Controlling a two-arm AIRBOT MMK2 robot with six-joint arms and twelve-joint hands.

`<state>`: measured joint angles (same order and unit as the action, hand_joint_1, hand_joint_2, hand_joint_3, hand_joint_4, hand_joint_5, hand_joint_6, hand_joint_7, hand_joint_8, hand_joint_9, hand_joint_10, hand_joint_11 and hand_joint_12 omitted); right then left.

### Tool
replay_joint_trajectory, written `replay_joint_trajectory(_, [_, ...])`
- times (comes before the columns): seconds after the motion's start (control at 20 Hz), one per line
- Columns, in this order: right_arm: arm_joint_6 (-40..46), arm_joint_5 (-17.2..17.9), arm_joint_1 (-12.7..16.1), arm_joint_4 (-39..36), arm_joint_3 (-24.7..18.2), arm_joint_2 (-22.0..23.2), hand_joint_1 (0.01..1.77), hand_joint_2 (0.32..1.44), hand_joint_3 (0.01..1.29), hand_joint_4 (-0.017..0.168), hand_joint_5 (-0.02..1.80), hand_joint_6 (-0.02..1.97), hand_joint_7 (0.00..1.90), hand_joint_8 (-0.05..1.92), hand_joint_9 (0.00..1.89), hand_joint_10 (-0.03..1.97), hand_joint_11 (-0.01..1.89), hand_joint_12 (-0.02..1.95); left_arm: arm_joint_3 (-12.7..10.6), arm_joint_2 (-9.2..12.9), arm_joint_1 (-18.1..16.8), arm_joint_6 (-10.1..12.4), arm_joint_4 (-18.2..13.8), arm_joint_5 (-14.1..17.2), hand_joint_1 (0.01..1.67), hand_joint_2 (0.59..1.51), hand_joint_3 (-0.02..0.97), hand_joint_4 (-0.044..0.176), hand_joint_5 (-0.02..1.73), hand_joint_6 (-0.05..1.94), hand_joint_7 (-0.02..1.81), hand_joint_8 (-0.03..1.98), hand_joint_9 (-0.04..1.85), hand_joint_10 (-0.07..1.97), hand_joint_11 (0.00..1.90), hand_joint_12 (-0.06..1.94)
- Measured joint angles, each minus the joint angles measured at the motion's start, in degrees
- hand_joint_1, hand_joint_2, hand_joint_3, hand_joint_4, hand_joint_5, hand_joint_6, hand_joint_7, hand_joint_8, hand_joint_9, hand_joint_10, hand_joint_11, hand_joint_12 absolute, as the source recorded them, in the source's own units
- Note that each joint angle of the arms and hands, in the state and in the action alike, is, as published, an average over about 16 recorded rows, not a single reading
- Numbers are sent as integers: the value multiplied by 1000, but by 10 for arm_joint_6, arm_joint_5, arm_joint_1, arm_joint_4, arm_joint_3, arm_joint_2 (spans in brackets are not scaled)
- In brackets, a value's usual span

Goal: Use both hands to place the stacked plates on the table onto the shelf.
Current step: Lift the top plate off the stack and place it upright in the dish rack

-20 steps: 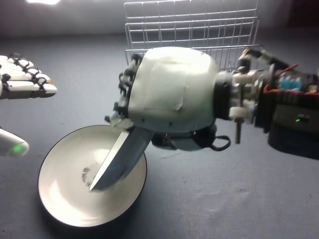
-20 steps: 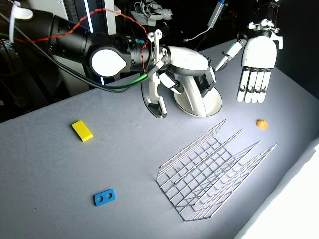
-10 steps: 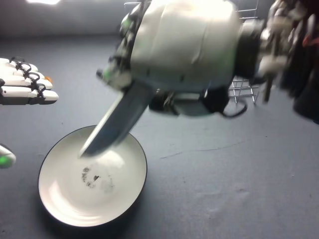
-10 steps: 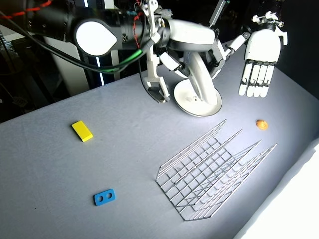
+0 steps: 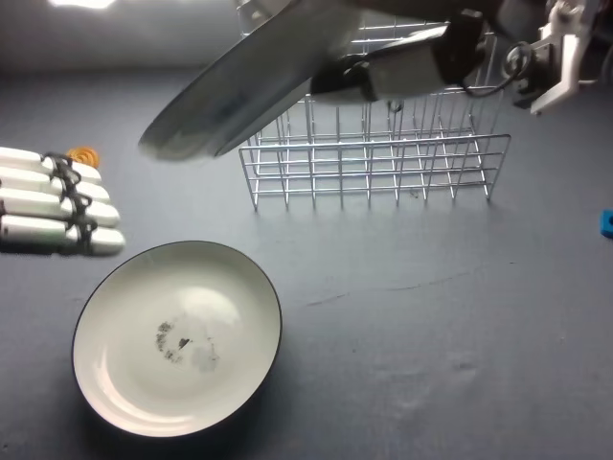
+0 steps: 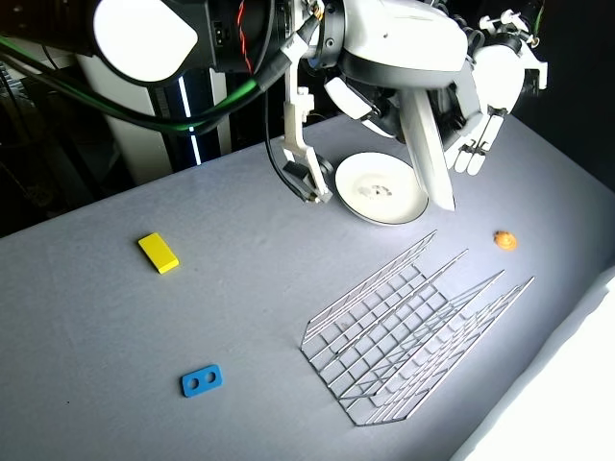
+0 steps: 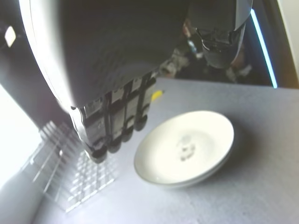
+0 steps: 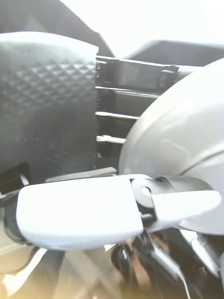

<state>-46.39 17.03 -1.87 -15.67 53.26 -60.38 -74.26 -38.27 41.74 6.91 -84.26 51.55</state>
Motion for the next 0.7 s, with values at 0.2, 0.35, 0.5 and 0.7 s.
replay_joint_trajectory(0.2, [74, -15, 13, 9, 37, 1, 1176, 1047, 9, 0, 843, 1123, 1016, 1026, 1086, 597, 800, 1290, 1, 2, 3, -21, -10, 32, 20, 1065, 15, 6, 32, 6, 19, 4, 21, 6, 20, 4])
replay_joint_trajectory(0.35, [123, -34, 17, 18, 64, -1, 1181, 1047, 9, 0, 843, 1122, 1014, 1029, 1084, 602, 799, 1294, 1, 2, 4, -35, -17, 46, 20, 1062, 15, 6, 34, 6, 18, 4, 19, 6, 20, 4])
replay_joint_trajectory(0.5, [164, -55, 21, 30, 90, -4, 1185, 1047, 9, -2, 834, 1130, 1004, 1052, 1065, 630, 781, 1314, 0, 3, 6, -46, -21, 56, 20, 1058, 15, 6, 38, 7, 18, 4, 17, 7, 21, 4])
replay_joint_trajectory(0.7, [200, -80, 24, 48, 119, -10, 1191, 1050, 8, -4, 827, 1142, 993, 1062, 1045, 672, 775, 1323, 1, 2, 16, -55, -27, 62, 19, 1057, 15, 6, 40, 7, 18, 4, 15, 7, 21, 4])
